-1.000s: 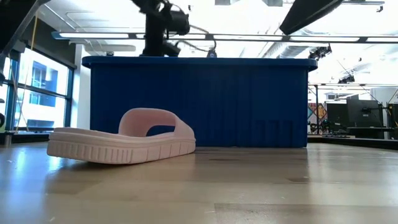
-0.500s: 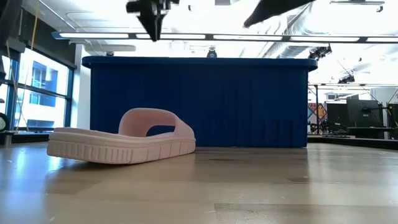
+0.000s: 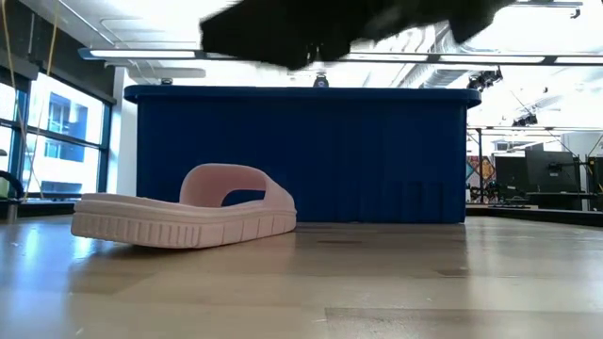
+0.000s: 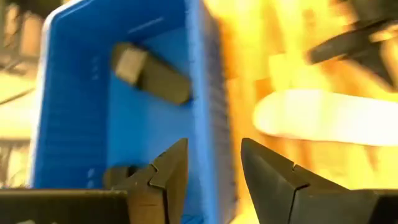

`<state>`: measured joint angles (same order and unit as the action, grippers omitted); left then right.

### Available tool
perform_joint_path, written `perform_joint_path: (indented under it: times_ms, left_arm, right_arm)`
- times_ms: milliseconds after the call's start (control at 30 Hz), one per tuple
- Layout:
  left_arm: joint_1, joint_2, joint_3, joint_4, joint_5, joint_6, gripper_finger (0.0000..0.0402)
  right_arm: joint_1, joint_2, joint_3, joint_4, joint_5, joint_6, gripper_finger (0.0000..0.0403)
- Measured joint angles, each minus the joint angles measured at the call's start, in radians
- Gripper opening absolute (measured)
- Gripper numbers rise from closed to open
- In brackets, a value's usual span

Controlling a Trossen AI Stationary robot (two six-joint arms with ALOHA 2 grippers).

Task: Pick and place slides into bin
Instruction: Put the black slide into the blue container

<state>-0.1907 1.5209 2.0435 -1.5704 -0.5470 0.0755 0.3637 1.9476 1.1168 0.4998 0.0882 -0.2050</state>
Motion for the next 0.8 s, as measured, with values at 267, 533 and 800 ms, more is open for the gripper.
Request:
perform_joint_path:
  times_ms: [267, 533, 800]
  left_arm:
    - [-0.331, -0.003, -0.210, 0.000, -0.026, -0.337, 0.0138]
    - [-0.563, 0.000, -0.567, 0.100, 0.140, -0.924, 0.0138]
    - [-0.666, 0.004, -0.790, 0.398, 0.352, -1.156, 0.0138]
  right_arm:
    - [0.003, 0.019, 0.000, -0.004, -0.004, -0.064, 0.0197]
    - [0.003, -0.112, 0.000, -0.241, 0.143, -0.066, 0.0197]
    - [0.003, -0.237, 0.000, -0.363, 0.249, -0.148, 0.0197]
